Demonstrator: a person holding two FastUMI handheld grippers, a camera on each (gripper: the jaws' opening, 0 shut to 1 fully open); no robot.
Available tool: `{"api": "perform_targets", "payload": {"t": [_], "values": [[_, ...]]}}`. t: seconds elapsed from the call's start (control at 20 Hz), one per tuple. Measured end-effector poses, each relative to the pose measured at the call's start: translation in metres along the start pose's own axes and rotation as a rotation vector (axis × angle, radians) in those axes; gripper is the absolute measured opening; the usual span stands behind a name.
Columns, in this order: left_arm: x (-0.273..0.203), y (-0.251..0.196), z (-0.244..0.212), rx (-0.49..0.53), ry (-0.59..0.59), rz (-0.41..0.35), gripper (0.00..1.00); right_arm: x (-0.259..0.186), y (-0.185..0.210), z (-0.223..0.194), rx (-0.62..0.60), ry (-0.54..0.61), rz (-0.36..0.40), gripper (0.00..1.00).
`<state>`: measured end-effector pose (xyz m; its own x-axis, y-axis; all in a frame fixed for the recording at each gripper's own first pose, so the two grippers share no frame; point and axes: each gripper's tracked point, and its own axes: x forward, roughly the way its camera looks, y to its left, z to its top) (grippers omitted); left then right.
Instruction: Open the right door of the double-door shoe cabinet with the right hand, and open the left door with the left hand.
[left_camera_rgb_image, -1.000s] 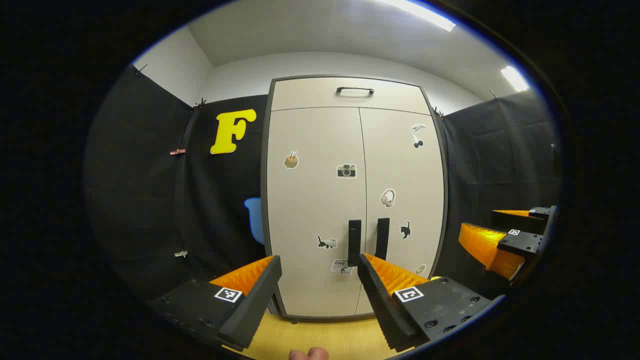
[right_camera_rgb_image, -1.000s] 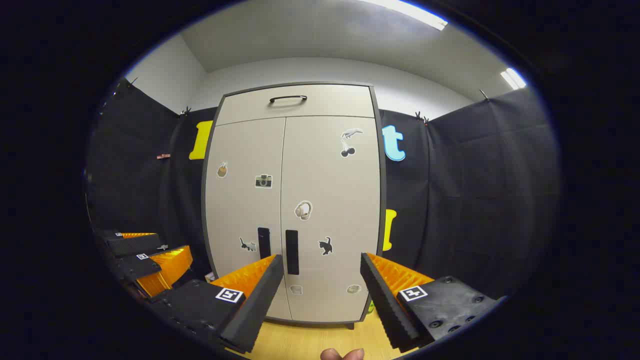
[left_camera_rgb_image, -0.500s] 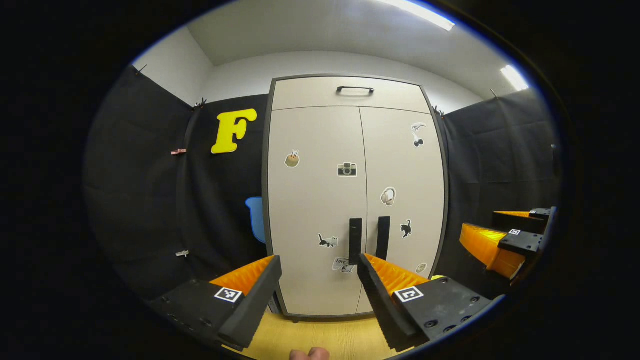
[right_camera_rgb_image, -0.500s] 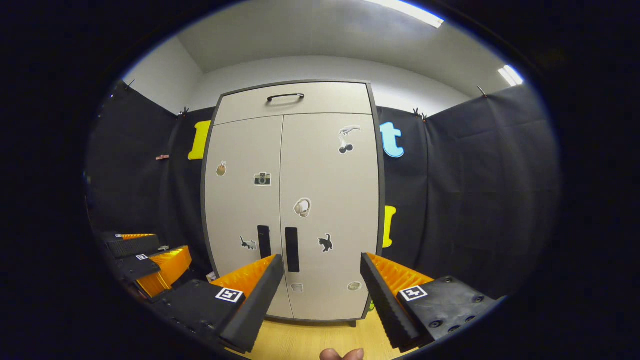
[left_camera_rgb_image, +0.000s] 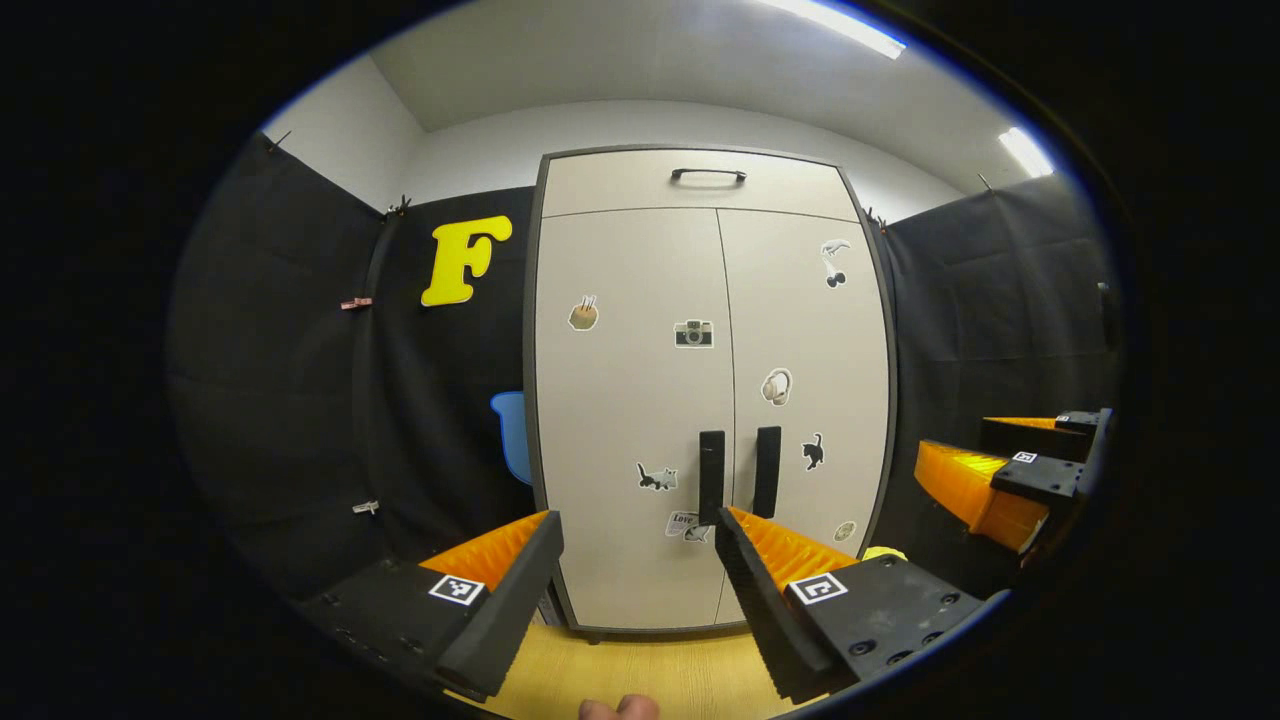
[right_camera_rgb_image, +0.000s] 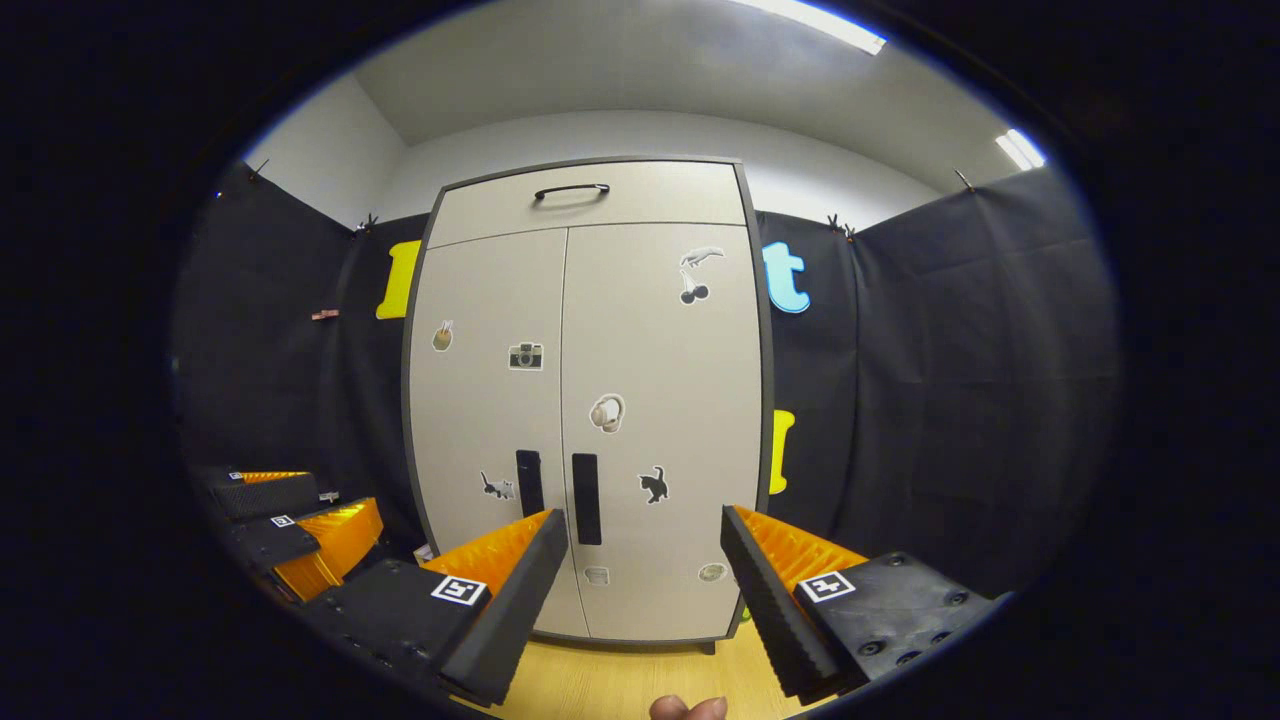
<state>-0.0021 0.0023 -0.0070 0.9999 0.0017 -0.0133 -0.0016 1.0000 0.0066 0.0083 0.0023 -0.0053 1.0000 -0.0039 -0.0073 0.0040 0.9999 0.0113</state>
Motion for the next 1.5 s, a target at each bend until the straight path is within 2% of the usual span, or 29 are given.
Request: {"api": "perform_targets", "payload": {"t": [0.6,0.75,1.05,1.25,1.3,1.35,1.4,1.5], "values": [[0.012,0.029,-0.023,0.004,0.037,0.019,0.95,0.110,0.054,-0.034,-0.017,-0.021,0.056,0.97],[0.012,0.041,-0.028,-0.007,0.042,0.032,0.95,0.142,0.064,-0.048,-0.047,-0.036,0.059,0.97],[0.011,0.063,-0.035,-0.016,0.051,0.063,0.95,0.192,0.068,-0.079,-0.046,0.005,0.041,0.96],[0.008,0.075,-0.038,-0.024,0.050,0.078,0.95,0.217,0.061,-0.104,0.030,0.084,0.005,0.81],[0.007,0.077,-0.039,-0.023,0.052,0.080,0.95,0.223,0.064,-0.107,0.052,0.096,0.011,0.63],[0.007,0.081,-0.039,-0.021,0.053,0.085,0.95,0.224,0.069,-0.108,0.060,0.102,0.020,0.60],[0.006,0.083,-0.041,-0.021,0.053,0.090,0.95,0.223,0.072,-0.109,0.046,0.099,0.025,0.50],[0.005,0.087,-0.042,-0.026,0.056,0.097,0.95,0.220,0.071,-0.112,-0.021,0.088,0.017,0.40]]}}
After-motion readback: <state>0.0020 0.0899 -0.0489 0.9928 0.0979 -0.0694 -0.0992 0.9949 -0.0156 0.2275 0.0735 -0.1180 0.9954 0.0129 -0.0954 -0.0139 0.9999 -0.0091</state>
